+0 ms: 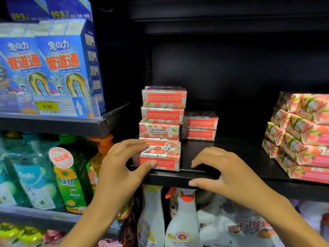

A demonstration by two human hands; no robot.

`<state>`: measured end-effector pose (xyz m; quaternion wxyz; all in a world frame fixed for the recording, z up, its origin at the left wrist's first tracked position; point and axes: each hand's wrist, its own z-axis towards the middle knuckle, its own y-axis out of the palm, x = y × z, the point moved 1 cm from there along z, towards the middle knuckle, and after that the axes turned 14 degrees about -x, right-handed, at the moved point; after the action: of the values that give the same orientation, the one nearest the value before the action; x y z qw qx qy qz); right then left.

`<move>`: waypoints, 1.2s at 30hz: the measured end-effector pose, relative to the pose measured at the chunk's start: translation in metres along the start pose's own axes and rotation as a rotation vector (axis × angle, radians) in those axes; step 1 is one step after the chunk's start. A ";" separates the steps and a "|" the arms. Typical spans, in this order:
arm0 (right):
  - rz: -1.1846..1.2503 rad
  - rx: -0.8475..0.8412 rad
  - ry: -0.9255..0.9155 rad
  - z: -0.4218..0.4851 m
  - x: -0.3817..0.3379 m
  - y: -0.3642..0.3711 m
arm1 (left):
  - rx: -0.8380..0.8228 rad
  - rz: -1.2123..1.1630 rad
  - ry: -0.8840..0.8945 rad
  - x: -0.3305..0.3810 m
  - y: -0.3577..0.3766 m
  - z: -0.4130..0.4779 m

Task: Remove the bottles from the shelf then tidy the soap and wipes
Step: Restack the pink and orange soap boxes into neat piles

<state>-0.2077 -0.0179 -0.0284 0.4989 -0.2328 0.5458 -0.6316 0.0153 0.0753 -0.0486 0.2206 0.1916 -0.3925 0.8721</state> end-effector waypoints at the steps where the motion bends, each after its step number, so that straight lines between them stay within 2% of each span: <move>1: 0.041 -0.014 0.002 0.001 -0.001 -0.004 | 0.000 0.011 -0.004 -0.001 0.001 0.000; 4: 0.144 0.105 0.025 0.006 0.001 -0.020 | 0.028 0.066 0.032 0.003 0.001 -0.004; 6: 0.089 0.262 0.076 0.014 0.010 -0.032 | 0.108 0.108 0.122 0.013 0.002 -0.008; 8: -0.027 0.334 0.169 0.028 0.021 -0.040 | 0.168 0.098 0.209 0.026 0.005 -0.010; 11: -0.160 0.188 0.338 0.050 0.037 -0.041 | 0.148 0.071 0.326 0.047 0.019 -0.011; 14: -0.216 0.047 0.411 0.061 0.043 -0.035 | 0.033 0.097 0.415 0.056 0.039 -0.010; 21: -0.505 0.160 0.385 0.053 0.037 -0.036 | -0.052 0.179 0.493 0.044 0.058 -0.013; 24: -0.467 0.169 0.342 0.042 0.035 -0.037 | -0.068 0.166 0.489 0.043 0.057 -0.013; 26: -0.385 0.238 0.267 0.029 0.032 -0.039 | -0.094 0.147 0.481 0.044 0.054 -0.012; 28: -0.274 0.348 0.188 0.015 0.025 -0.038 | -0.105 0.029 0.422 0.049 0.050 -0.012; 30: -0.206 0.446 0.127 0.002 0.017 -0.036 | -0.071 -0.257 0.255 0.059 0.039 -0.010; 33: -0.236 0.601 0.015 -0.012 0.000 -0.032 | -0.042 -0.667 -0.001 0.073 0.022 -0.003; 36: -0.354 0.691 -0.158 -0.022 -0.014 -0.029 | -0.167 -0.905 -0.144 0.078 0.008 0.013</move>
<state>-0.2316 0.0023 -0.0043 0.4715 -0.1898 0.2126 -0.8345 -0.0519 0.0784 -0.0055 0.5659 0.3853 -0.3527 0.6379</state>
